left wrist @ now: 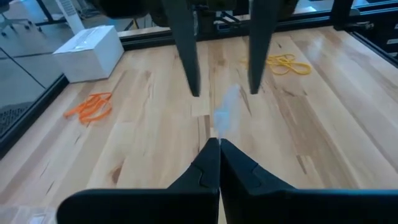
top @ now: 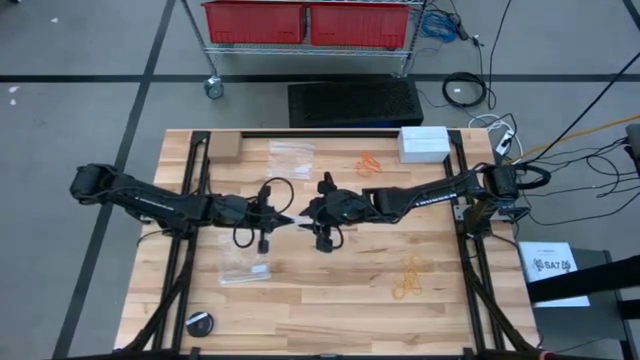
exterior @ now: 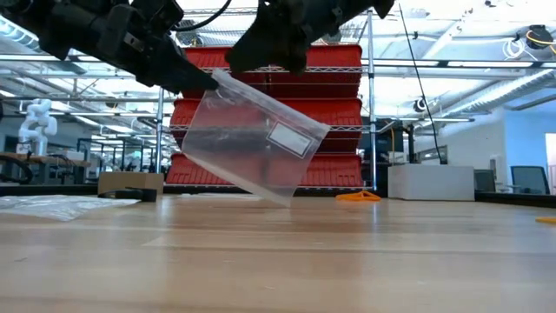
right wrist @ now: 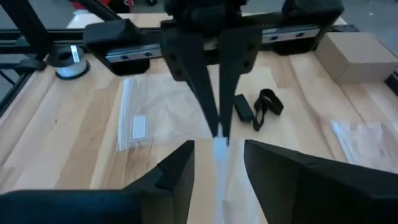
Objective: Sort rubber bands
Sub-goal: Open the middle right transparent zip bag
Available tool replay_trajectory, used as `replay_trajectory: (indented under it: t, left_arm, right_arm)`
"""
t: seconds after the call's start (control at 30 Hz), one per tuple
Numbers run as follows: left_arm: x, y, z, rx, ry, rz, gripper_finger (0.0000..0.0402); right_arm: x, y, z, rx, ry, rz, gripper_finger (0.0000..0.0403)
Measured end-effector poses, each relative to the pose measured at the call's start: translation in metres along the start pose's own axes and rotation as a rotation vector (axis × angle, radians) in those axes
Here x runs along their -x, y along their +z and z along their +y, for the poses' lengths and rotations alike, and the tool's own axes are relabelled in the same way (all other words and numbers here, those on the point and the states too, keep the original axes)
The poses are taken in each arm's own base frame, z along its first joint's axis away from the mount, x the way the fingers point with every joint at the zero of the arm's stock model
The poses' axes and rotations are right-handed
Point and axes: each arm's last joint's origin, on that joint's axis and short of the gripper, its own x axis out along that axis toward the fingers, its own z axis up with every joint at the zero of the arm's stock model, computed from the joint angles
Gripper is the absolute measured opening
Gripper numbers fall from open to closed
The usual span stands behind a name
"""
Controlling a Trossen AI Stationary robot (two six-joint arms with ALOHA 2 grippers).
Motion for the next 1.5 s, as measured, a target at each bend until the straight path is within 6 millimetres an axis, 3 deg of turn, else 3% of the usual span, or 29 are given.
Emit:
replay_trajectory:
  t: [0.37,0.63,1.07,1.5]
  left_arm:
    - [0.000,0.000,0.000,0.000,0.012,0.002,0.0000]
    - [0.000,0.000,0.004,0.008,0.044,0.004,0.0000]
    - [0.000,-0.001,0.005,0.012,0.042,0.009,0.0000]
    - [-0.001,-0.002,0.014,0.019,0.081,0.011,0.0000]
  right_arm:
    - [-0.016,-0.008,-0.007,-0.022,-0.012,-0.005,0.0117]
    - [-0.015,-0.008,-0.007,-0.022,-0.018,0.004,0.0013]
    - [-0.013,-0.019,-0.007,-0.063,-0.032,0.128,0.0013]
    - [-0.006,-0.043,0.004,-0.123,-0.065,0.366,0.0012]
